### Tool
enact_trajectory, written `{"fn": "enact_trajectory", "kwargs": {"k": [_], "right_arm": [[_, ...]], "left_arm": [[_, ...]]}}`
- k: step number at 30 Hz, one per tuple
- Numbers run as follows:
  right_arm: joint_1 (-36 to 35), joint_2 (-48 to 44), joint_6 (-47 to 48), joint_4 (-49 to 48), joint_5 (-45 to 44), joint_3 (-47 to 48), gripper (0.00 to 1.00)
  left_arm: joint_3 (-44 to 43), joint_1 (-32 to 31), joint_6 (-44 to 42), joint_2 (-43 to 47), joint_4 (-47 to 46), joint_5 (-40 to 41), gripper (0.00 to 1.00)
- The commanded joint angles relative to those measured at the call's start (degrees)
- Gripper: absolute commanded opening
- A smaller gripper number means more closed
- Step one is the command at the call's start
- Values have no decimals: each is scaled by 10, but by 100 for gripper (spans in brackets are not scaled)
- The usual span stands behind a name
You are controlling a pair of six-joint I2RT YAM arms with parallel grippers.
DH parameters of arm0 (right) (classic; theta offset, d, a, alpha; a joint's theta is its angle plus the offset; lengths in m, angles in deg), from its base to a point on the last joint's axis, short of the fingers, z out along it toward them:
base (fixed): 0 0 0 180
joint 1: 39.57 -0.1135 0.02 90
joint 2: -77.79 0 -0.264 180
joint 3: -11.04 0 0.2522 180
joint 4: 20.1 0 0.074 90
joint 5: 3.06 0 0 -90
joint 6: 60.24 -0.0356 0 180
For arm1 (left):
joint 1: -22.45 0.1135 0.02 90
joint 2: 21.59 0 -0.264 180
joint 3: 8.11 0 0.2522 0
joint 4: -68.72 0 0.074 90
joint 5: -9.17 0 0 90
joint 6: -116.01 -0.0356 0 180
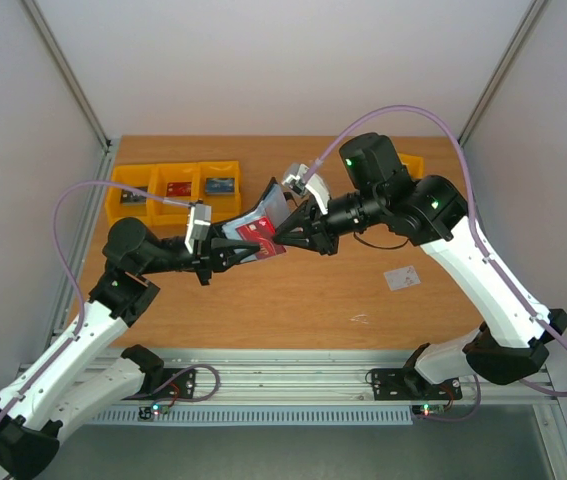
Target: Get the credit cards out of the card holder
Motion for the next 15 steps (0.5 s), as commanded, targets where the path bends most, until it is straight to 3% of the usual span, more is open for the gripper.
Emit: {"fn": "enact_trajectory", "kwargs": {"k": [1, 4, 15], "right_arm": [[6, -13, 9, 9, -50, 1, 13], [6, -13, 6, 22, -114, -10, 15], [0, -26, -22, -58, -95, -53, 15]], "left_arm": [[-14, 0, -3, 5, -35, -4, 0], [-14, 0, -1, 6, -35, -1, 0], [-18, 0, -3, 1, -35, -2, 0]]}}
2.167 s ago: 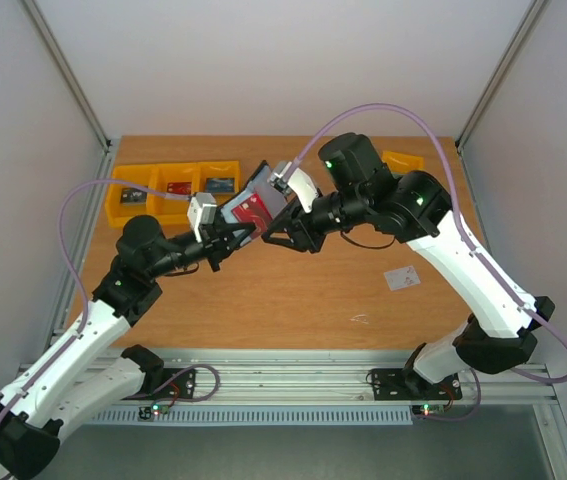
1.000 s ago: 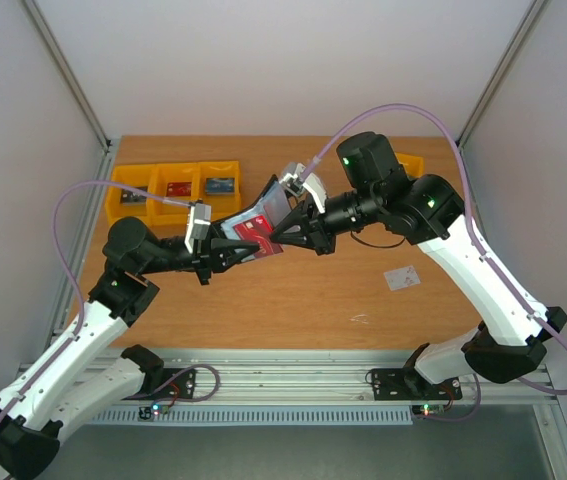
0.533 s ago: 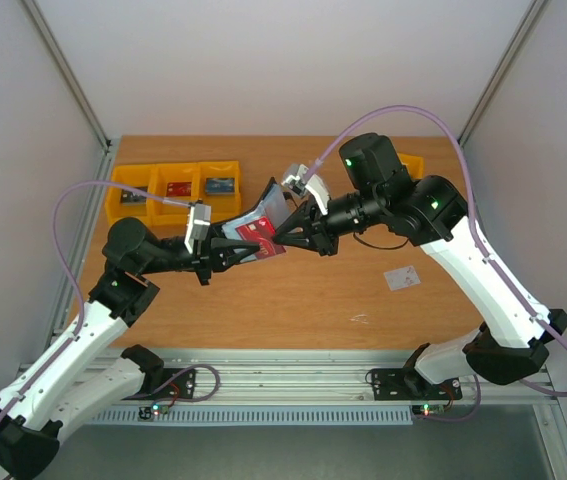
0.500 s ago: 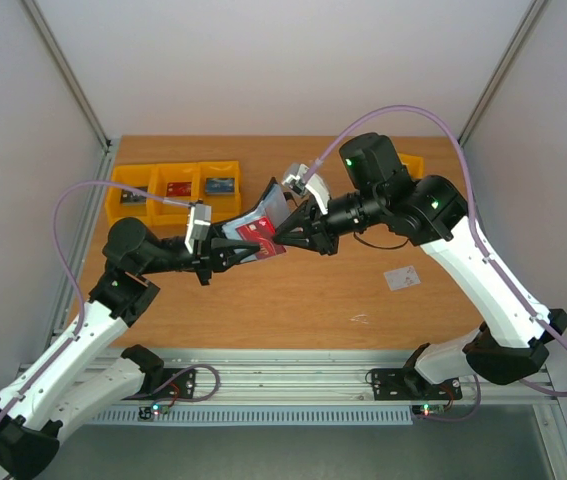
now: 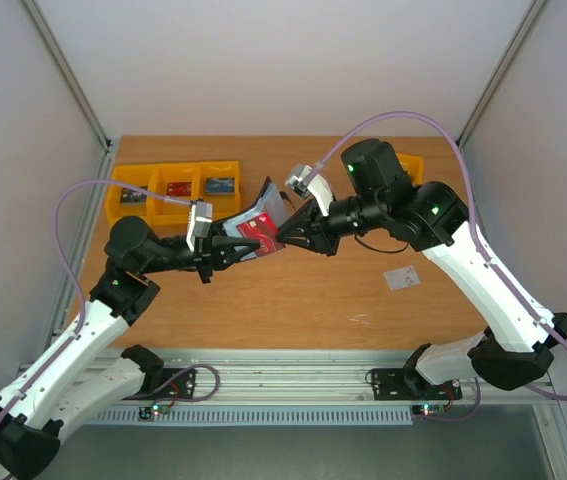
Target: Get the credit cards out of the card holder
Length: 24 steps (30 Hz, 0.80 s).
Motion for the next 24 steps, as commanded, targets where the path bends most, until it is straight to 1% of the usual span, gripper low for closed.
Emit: {"fn": "enact_trajectory", "kwargs": {"k": [1, 4, 9, 11, 13, 18, 20, 23, 24], "right_arm": [[-5, -6, -19, -45, -38, -19, 15], [-21, 1, -17, -57, -63, -18, 15], [-27, 11, -16, -75, -40, -13, 14], [-27, 11, -16, -76, -21, -12, 10], [-27, 9, -13, -75, 1, -12, 2], [-23, -14, -7, -76, 26, -29, 1], [-15, -26, -10, -81, 26, -40, 1], [-2, -42, -13, -83, 25, -47, 1], [1, -46, -13, -82, 23, -47, 1]], "left_arm": [[-18, 0, -3, 4, -47, -12, 0], [-18, 0, -3, 3, -48, -13, 0], [-18, 0, -3, 3, -47, -13, 0], [-17, 0, -2, 4, -46, -12, 0], [-17, 0, -2, 4, -46, -12, 0], [-15, 0, -3, 5, -45, -9, 0], [-14, 0, -1, 6, -46, -8, 6], [-12, 0, 3, 7, -45, -8, 22], [-12, 0, 4, 8, -45, -8, 25]]}}
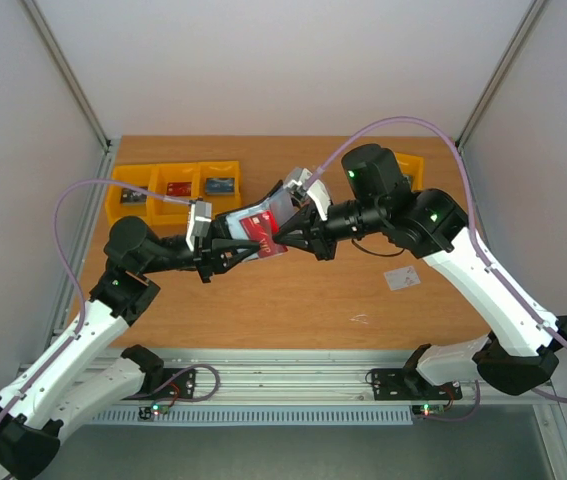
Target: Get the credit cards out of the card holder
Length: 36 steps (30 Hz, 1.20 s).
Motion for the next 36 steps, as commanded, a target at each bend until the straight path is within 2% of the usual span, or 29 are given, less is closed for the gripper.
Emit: {"fn": "enact_trajectory", "kwargs": {"k": [1, 8, 13, 30, 36], "right_arm": [[19, -29, -4, -17, 1, -5, 1], [24, -32, -1, -4, -2, 7, 1], [24, -27, -1, -5, 8, 12, 1], [63, -39, 17, 50, -14, 23, 1], [93, -55, 31, 80, -49, 21, 1]], "left_arm": [[-12, -2, 3, 8, -39, -11, 26], [-12, -2, 4, 8, -36, -11, 20], [-15, -2, 3, 9, -35, -4, 1], [-9, -2, 0, 12, -41, -2, 0], [1, -2, 2, 13, -40, -2, 0]]}}
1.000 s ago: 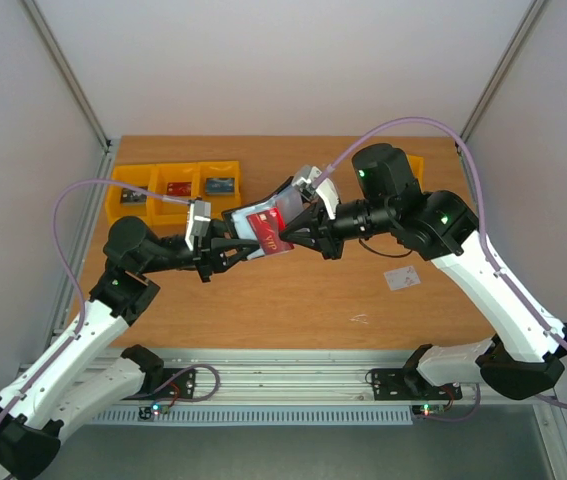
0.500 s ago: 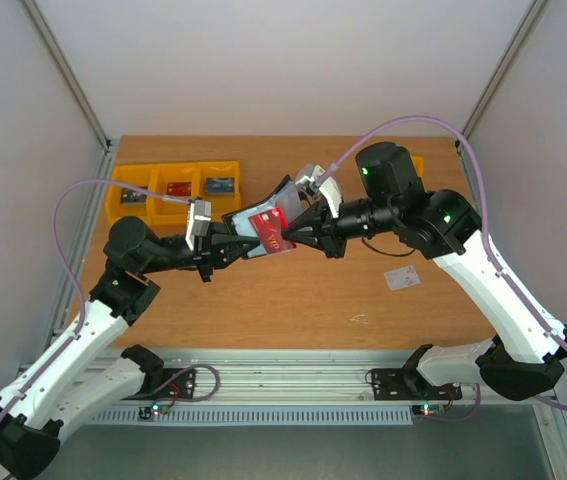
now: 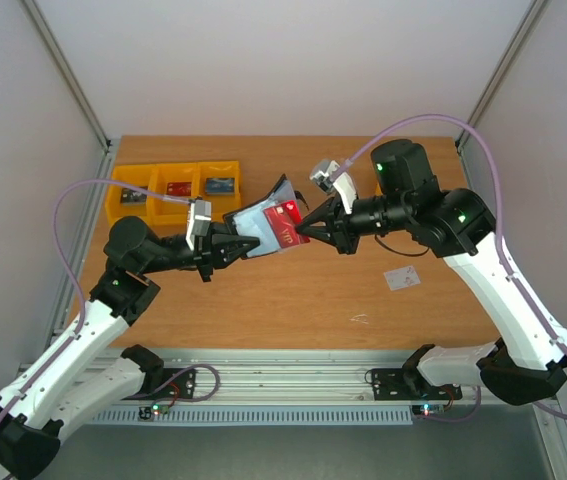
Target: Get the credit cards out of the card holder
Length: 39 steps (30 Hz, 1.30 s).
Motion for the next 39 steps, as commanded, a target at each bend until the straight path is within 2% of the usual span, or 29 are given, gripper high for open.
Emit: {"fn": "enact_trajectory", "kwargs": {"k": [1, 10, 13, 22, 30, 35, 39], "right_arm": [[36, -24, 17, 36, -49, 13, 1], [44, -26, 6, 22, -6, 1, 1], [44, -23, 7, 27, -16, 9, 1], [46, -40, -4, 86, -171, 8, 1], [45, -81, -79, 181, -458, -9, 1], [45, -109, -111, 219, -480, -40, 1], [45, -105, -114, 226, -485, -57, 1]], "left_arm": [[2, -2, -1, 12, -39, -11, 0], [3, -2, -6, 6, -32, -10, 0], [3, -2, -10, 3, -28, -10, 0], [25, -21, -17, -46, -34, -4, 0], [22, -74, -15, -149, -72, 0, 0], [13, -112, 3, -255, -145, 1, 0], [-27, -134, 61, -363, -224, 26, 0]]}}
